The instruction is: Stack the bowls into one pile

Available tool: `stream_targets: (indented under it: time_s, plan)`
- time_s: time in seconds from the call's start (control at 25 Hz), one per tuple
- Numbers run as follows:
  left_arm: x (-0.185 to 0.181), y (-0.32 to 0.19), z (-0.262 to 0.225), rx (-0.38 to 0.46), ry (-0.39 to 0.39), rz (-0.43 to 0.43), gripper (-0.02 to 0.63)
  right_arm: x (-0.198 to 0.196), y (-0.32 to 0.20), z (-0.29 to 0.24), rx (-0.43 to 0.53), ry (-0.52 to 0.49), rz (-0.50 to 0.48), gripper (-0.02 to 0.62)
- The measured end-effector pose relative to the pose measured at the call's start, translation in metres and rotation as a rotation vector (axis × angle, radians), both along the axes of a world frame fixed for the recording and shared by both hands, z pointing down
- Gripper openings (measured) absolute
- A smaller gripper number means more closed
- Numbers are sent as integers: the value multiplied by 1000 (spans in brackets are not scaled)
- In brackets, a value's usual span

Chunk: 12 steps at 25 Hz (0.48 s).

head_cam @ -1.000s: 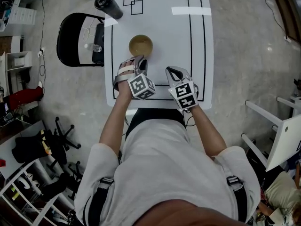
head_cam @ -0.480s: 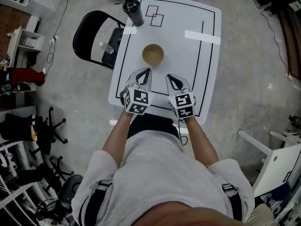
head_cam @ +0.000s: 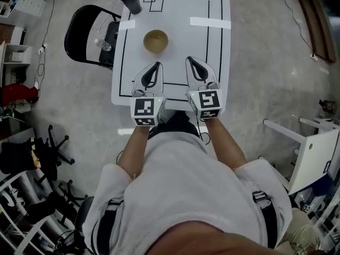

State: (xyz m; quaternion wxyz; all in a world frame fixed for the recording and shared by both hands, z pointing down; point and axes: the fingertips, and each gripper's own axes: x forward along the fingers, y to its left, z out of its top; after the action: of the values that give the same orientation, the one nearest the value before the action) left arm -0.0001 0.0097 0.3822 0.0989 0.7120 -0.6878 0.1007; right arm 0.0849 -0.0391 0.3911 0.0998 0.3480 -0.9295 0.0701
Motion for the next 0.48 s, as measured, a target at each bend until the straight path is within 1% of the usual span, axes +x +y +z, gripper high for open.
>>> stream_targets:
  time_s: [0.12,0.24,0.32,0.48]
  plan:
    - [2,10,-6,7,-33,20,3,11,12,-16,21,-46,40,-3]
    - [4,18,-22,47,-18,29,3,20,25,-30,35,-76,78,-2]
    - [8,26,-33,71,-13,48,3,25,36,-38,45,-76,103,-2]
    - [19,48,-45,93,-3,96,3,29,62,-59,90,-54,128,-2]
